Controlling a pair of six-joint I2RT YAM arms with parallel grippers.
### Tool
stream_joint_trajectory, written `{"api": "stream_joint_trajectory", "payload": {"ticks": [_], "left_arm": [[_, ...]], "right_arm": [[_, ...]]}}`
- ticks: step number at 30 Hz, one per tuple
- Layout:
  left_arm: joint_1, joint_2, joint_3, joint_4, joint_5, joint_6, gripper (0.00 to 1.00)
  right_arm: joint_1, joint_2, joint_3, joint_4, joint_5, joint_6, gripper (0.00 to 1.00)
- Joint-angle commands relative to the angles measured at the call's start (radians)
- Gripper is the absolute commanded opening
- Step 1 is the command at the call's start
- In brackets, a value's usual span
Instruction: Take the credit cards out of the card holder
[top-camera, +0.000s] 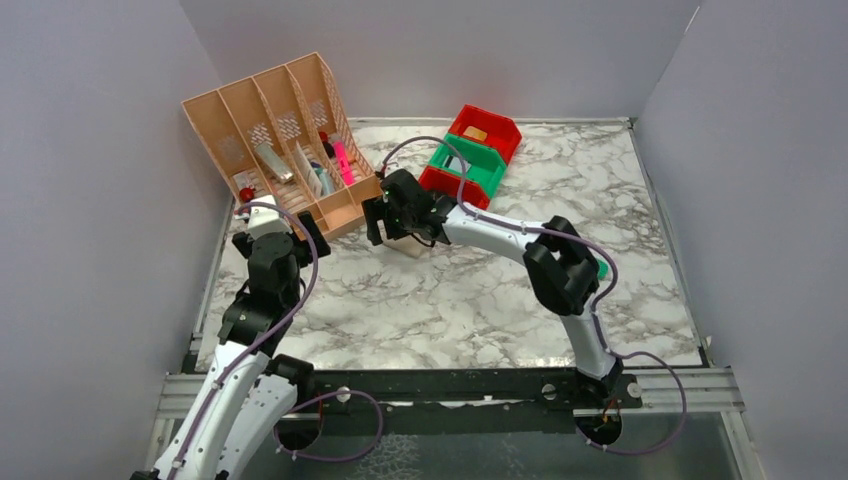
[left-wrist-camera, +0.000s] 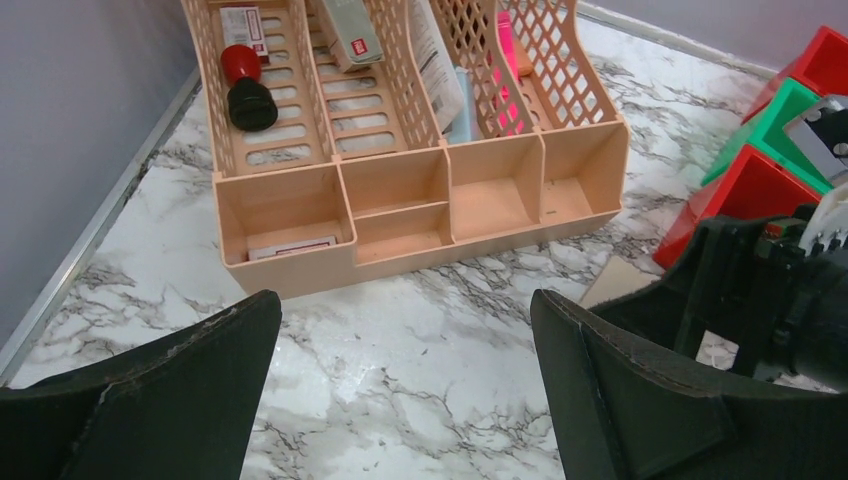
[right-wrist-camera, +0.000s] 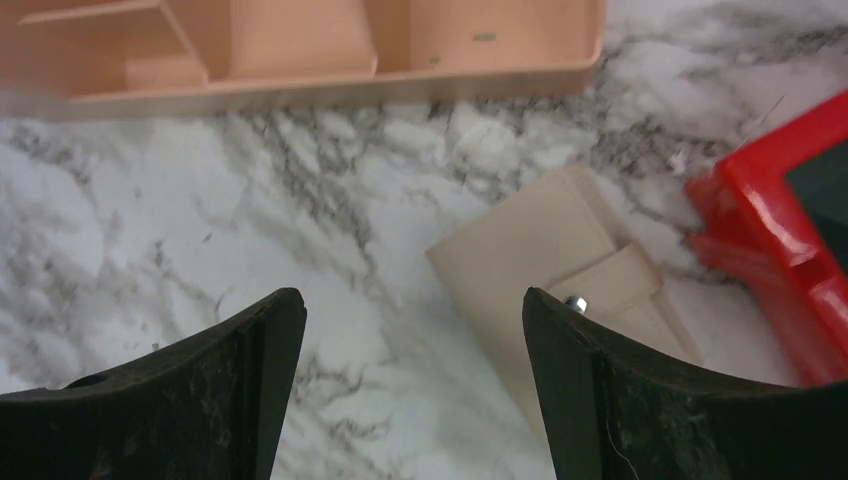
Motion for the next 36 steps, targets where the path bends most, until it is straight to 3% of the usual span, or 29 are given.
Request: {"api": "stream_joint_trajectory", "payload": {"ticks": [1,7,11,16,27,31,36], "left_arm": [[0.062,0.033,0.0,0.029,0.077,-0.031,0.99],[0.082,0.052,0.003,0.03,0.11,-0.024,0.99],[0.082,0.041,-0.001,0.031,0.106,-0.027,0.99],[0.088,0.058,0.003,0.03,0.121,-0.025,0.99],[0.104,0.103,0.012,0.03,0.162,-0.025,0.99],[0.106,0.104,0.011,0.03,0.162,-0.028,0.99],[0.107,0.111,0.011,0.03,0.172,-0.028,0.99]], "right_arm": [[0.008,0.134,0.179,-0.102,0.208,-0.094,0.84],[0.004,0.269,0.248,-0.164,0.3,-0.129,0.84],[0.013,0.218,0.105,-0.147,0.255,-0.098,0.83],[0.031,0.025,-0.205,-0.076,0.269,-0.029,0.83],[0.039,-0.495,-0.835,-0.184,0.281,0.33,0.82],[0.039,-0.708,-0.946,-0.291,0.389,0.465,0.83],[0.039,-0.958,-0.923,-0.249,0.458,0.34,0.9]]}}
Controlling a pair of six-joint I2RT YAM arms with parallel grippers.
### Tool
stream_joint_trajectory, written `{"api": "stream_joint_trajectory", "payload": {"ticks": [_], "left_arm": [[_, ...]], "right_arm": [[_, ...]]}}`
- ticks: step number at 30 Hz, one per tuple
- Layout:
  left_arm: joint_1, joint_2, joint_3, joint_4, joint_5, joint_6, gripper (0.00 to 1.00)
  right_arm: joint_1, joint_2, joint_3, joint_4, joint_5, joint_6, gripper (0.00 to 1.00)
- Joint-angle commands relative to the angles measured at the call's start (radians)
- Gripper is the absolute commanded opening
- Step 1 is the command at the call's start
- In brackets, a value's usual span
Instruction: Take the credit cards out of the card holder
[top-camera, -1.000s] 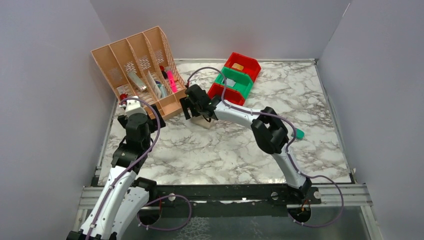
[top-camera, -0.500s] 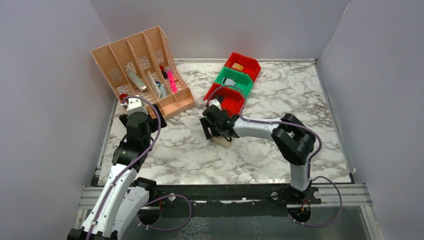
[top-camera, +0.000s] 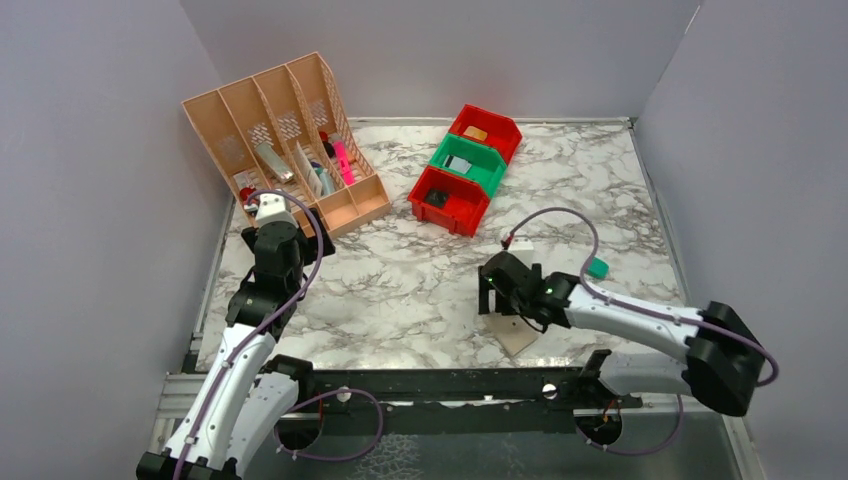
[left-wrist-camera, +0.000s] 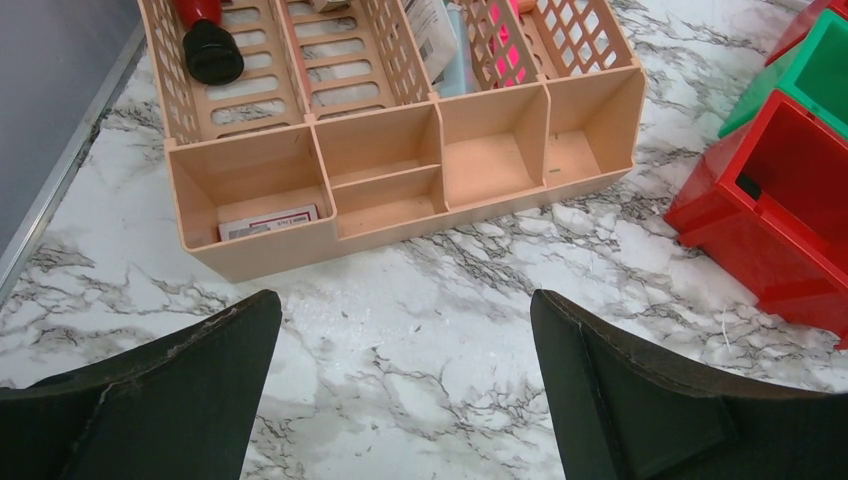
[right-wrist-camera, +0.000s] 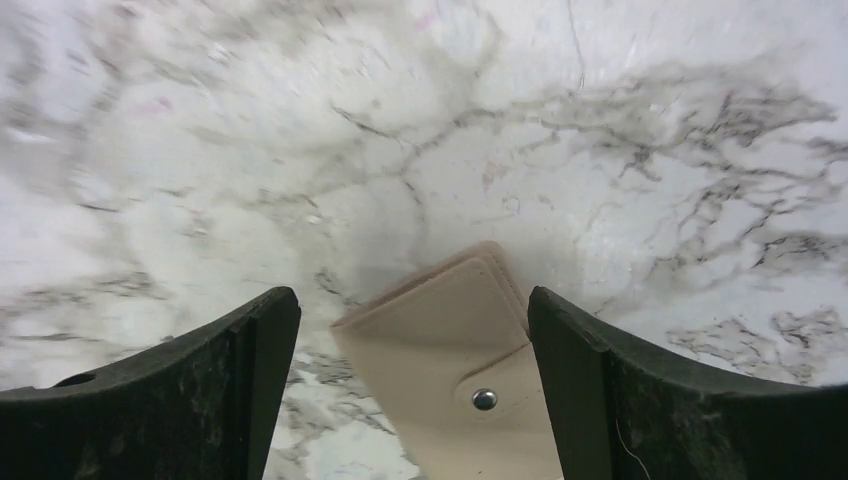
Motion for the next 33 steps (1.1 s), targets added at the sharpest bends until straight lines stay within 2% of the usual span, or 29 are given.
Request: {"api": "stream_joint_trajectory", "payload": {"ticks": [1,4,7,10,14,16,23,27,33], "left_arm": [[0.007,0.005,0.011,0.024,0.034,-0.007,0.99],[0.007,0.003,0.01,0.024,0.039,-0.007,0.99],[0.007,0.001,0.008,0.024,0.039,-0.007,0.99],[0.009,0.003,0.008,0.023,0.04,-0.007,0.99],[0.009,0.009,0.009,0.024,0.047,-0.008,0.99],[0.009,0.011,0.009,0.023,0.048,-0.007,0.99],[0.015,0.011,0.009,0.026,0.053,-0.005,0.99],[0.017,0.015,0.008,0.027,0.059,-0.005,0.99],[0.02,0.018,0.008,0.029,0.065,-0.005,0.99]], "right_arm": [[0.006,-0.177,0.064,0.012,0.142,-0.064,0.91],[0.002,-0.198,0.131,0.052,0.257,-0.148,1.0],[-0.049,-0.157,0.21,0.096,0.282,-0.251,0.99],[-0.147,-0.094,0.3,0.113,0.208,-0.309,0.99],[-0.322,-0.001,0.394,0.181,-0.08,-0.391,0.99],[-0.362,0.079,0.469,0.166,-0.181,-0.431,1.0],[-0.404,0.365,0.735,0.088,-0.265,-0.524,0.99],[-0.422,0.516,0.933,-0.047,-0.293,-0.533,0.96],[-0.432,0.671,1.011,0.004,-0.273,-0.575,0.97]]}}
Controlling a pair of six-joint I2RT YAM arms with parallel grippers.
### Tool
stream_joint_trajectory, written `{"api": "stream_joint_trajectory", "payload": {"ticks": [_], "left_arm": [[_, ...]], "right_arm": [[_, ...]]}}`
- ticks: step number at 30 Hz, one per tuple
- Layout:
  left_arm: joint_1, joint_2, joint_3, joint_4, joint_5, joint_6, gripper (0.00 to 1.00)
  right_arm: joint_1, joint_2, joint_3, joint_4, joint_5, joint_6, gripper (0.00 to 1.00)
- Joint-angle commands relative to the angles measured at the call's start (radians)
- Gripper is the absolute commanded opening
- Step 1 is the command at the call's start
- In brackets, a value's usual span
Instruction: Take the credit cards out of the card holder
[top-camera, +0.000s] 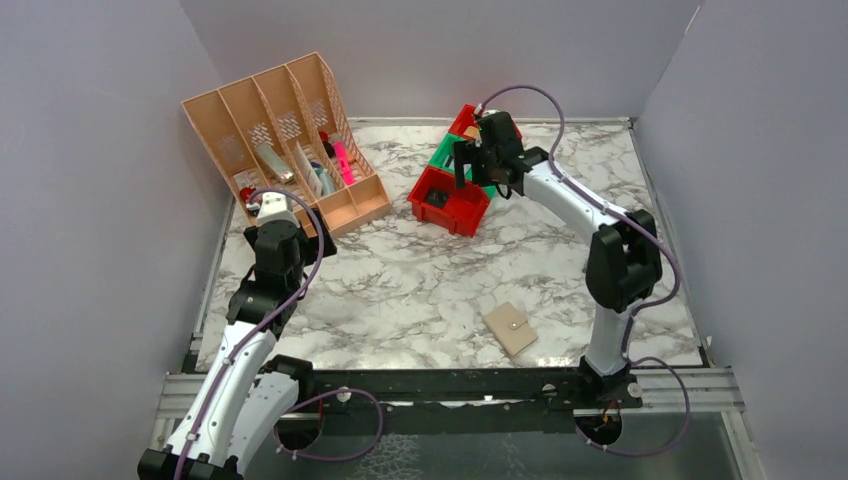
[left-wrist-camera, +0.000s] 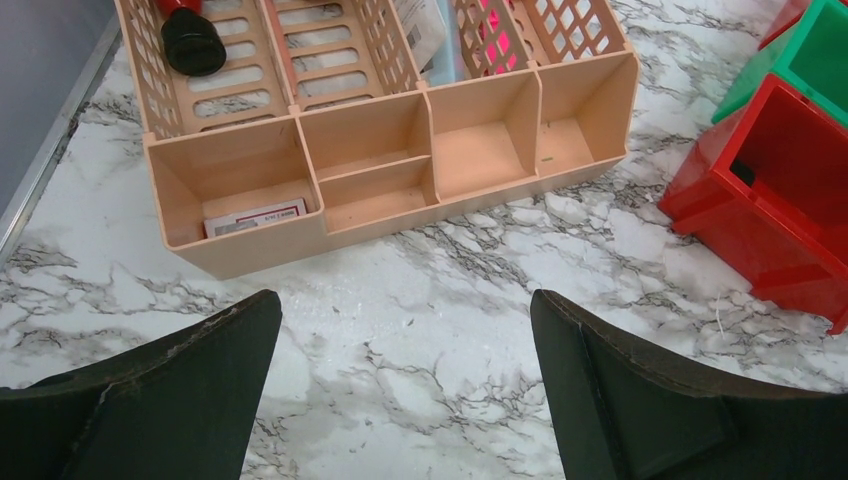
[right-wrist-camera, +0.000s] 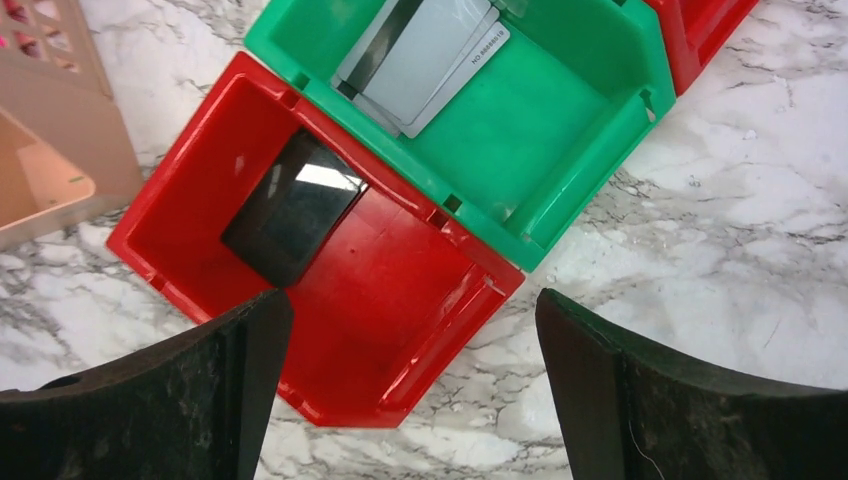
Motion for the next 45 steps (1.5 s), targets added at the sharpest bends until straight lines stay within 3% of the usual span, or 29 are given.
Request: {"api": "stream_joint_trajectory", "payload": {"ticks": [1,13,24,35,40,45], "left_arm": [[0.009,0.002,0.008,0.028,0.028,-0.004,0.99],[0.021,0.018,0.011,0.028,0.042,-0.003,0.99],[0.038,0.026,0.012,0.03,0.06,-0.009,0.99],[0.06,0.047,0.016,0.038,0.097,-0.012,0.99],[0.063,0.048,0.014,0.038,0.102,-0.012,0.99],[0.065,0.046,0.012,0.041,0.107,-0.011,0.99]], "right_arm": [[-0.009,0.105,0.082,-0.027,-0.017,-0.055,0.97],[-0.021,0.271,0.181,-0.003,-0.051,-0.187,0.97],[-0.021,0.242,0.101,-0.069,-0.049,-0.085,0.94],[-0.021,0.052,-0.159,0.03,-0.23,-0.048,0.88],[-0.019,-0.023,-0.261,0.027,-0.257,0.06,0.87],[-0.018,-0.115,-0.404,0.121,-0.455,0.075,0.86]]}}
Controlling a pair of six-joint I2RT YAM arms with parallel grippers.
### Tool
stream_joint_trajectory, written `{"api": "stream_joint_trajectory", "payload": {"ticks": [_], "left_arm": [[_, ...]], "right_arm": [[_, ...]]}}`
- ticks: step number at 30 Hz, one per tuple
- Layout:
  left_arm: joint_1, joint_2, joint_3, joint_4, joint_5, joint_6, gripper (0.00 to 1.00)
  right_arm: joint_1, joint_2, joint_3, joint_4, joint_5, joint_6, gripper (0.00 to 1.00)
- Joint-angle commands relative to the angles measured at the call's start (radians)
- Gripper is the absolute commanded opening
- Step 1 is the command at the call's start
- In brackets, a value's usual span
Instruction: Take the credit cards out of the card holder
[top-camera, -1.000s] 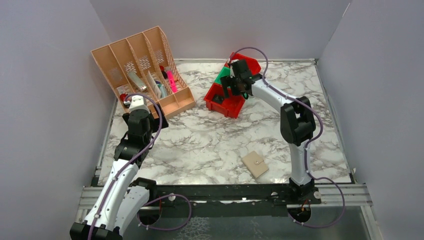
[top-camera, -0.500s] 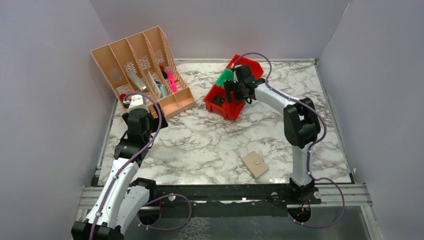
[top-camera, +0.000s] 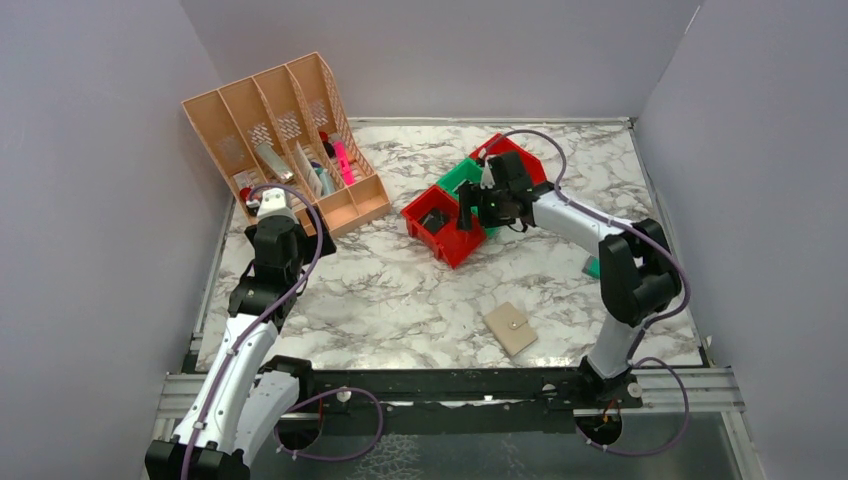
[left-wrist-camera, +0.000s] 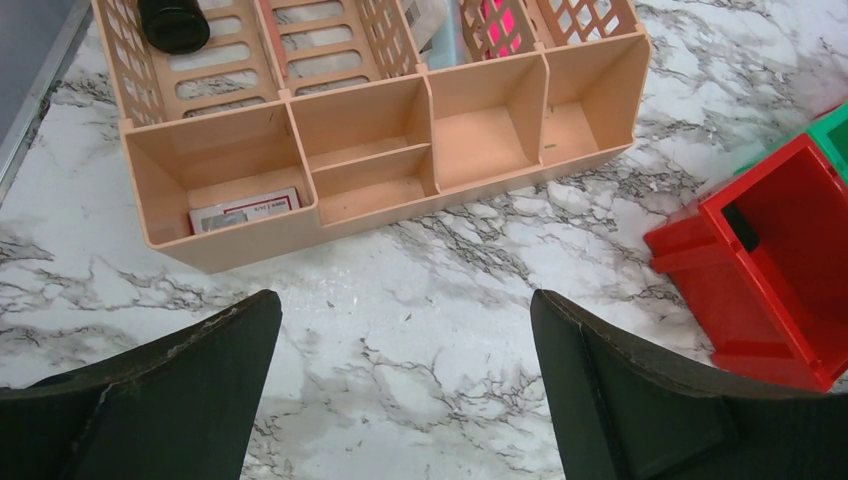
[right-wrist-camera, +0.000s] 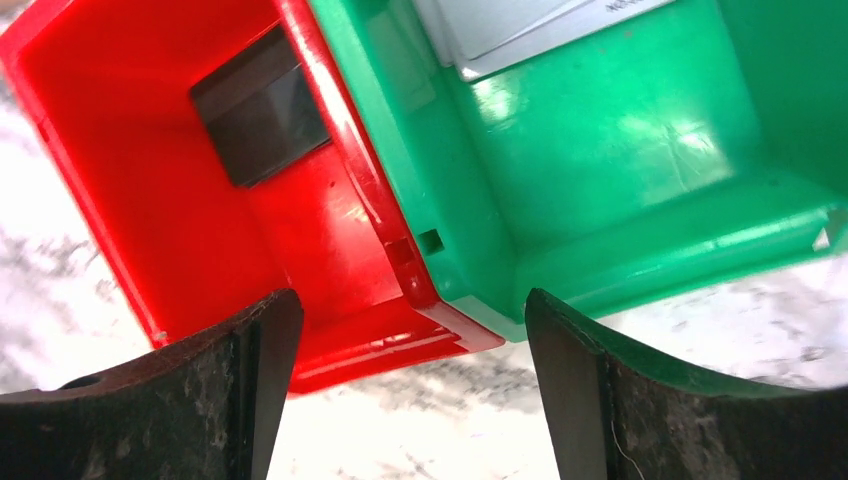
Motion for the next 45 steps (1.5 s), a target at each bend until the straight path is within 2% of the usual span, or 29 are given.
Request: {"api": "stream_joint_trajectory", "payload": {"ticks": [1,12,24,30,33,38,42,45], "left_arm": [[0.008,-0.004,0.012,0.03,0.033,-0.006,0.99],[0.012,0.004,0.013,0.029,0.045,-0.005,0.99],[0.016,0.017,0.013,0.033,0.06,-0.005,0.99],[0.017,0.047,0.015,0.033,0.102,-0.002,0.99],[0.018,0.049,0.015,0.033,0.104,0.0,0.99],[0.019,0.05,0.016,0.034,0.103,0.0,0.99],[0.019,0.051,0.017,0.033,0.108,0.001,0.99],[0.019,0.053,0.017,0.032,0.105,0.001,0.99]], "right_arm": [[0.007,-0.074,-0.114,0.048,-0.235,0.051,0.86],[0.088,-0.122,-0.215,0.105,-0.344,0.113,0.86],[0.255,-0.128,-0.253,0.152,-0.318,0.21,0.85],[0.28,-0.096,-0.241,0.153,-0.317,0.207,0.85],[0.281,-0.132,-0.217,0.111,-0.246,0.184,0.84],[0.281,-0.192,-0.157,0.025,-0.037,0.147,0.87],[0.281,-0.167,-0.099,-0.018,0.095,0.126,0.89],[0.281,-0.132,-0.073,-0.004,0.117,0.12,0.89]]}}
